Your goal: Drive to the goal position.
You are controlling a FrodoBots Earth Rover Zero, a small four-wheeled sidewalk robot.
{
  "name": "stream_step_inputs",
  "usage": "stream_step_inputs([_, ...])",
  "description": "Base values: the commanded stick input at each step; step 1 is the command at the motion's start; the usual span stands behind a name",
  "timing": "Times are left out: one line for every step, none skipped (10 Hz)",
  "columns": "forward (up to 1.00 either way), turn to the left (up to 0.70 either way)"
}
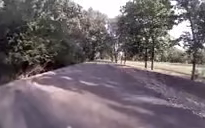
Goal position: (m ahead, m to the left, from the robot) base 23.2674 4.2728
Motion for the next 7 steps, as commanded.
stream_step_inputs([0.7, 0.16])
stream_step_inputs([0.7, 0.0])
stream_step_inputs([0.7, 0.0])
stream_step_inputs([0.7, 0.0])
stream_step_inputs([0.7, 0.0])
stream_step_inputs([0.7, 0.0])
stream_step_inputs([0.7, 0.0])
